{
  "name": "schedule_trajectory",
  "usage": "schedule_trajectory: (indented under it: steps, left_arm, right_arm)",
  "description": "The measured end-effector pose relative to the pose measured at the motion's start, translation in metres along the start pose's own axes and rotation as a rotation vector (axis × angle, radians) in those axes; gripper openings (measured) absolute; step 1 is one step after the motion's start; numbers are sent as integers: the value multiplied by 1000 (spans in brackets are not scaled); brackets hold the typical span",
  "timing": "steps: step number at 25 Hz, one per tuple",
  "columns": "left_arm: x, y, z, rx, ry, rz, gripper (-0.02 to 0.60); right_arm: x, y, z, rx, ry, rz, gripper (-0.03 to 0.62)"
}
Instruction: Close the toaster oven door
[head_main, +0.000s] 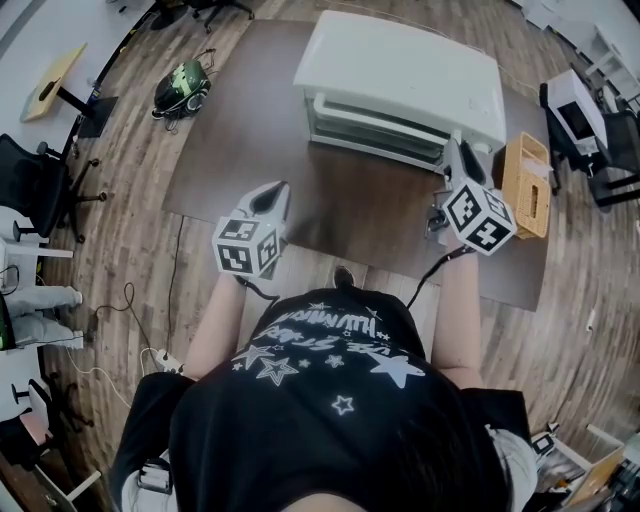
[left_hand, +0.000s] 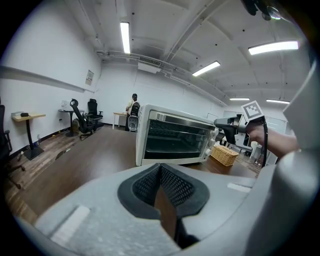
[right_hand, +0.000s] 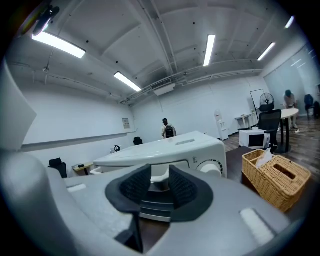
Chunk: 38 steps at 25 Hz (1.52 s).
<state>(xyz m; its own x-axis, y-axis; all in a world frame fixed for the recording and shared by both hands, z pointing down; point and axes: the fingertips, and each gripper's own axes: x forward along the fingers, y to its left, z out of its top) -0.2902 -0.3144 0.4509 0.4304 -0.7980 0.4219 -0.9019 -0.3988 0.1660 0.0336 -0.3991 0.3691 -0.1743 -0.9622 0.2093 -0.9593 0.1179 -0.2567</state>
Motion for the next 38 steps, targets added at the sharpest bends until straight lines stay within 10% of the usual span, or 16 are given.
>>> schedule_trajectory:
  steps: [23,38]
  left_arm:
    - [-116,-63,-103,70,91,-53,11]
    - [-127,-131,-110,-90,28,277,11]
  right_arm:
    - [-141,49,-107,-46,142,11,106]
    - [-116,38,-117,-226,266,405,21]
